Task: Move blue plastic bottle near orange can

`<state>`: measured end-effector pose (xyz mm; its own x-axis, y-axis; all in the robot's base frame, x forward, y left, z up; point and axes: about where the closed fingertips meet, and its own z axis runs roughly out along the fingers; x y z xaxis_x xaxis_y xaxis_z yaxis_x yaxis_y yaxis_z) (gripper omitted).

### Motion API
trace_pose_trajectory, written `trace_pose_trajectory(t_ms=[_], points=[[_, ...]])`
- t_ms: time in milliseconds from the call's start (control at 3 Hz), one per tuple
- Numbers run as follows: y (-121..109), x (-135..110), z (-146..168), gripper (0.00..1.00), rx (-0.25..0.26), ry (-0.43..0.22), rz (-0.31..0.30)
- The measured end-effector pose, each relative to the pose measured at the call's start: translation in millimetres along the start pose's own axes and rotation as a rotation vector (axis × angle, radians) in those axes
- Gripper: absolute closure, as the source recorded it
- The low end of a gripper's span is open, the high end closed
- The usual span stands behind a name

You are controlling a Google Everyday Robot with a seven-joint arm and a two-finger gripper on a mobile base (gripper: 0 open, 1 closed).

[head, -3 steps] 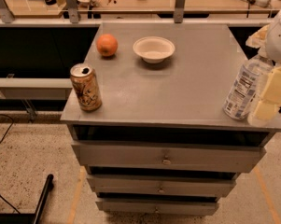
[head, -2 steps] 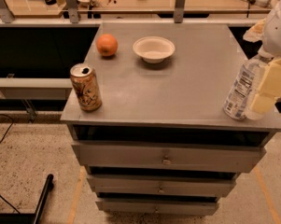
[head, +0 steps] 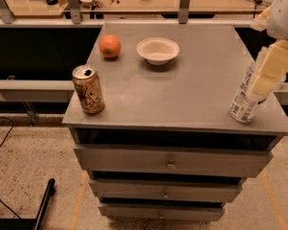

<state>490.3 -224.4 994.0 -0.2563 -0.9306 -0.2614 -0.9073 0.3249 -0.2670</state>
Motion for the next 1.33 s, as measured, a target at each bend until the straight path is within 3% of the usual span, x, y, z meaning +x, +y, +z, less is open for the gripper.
trace_pose_trajectory(t_ms=[1000, 1333], points=[[-30, 37, -3, 0.0, 0.006, -0.064, 0.148], [-33, 48, 2, 0.0, 0.01, -0.128, 0.177]])
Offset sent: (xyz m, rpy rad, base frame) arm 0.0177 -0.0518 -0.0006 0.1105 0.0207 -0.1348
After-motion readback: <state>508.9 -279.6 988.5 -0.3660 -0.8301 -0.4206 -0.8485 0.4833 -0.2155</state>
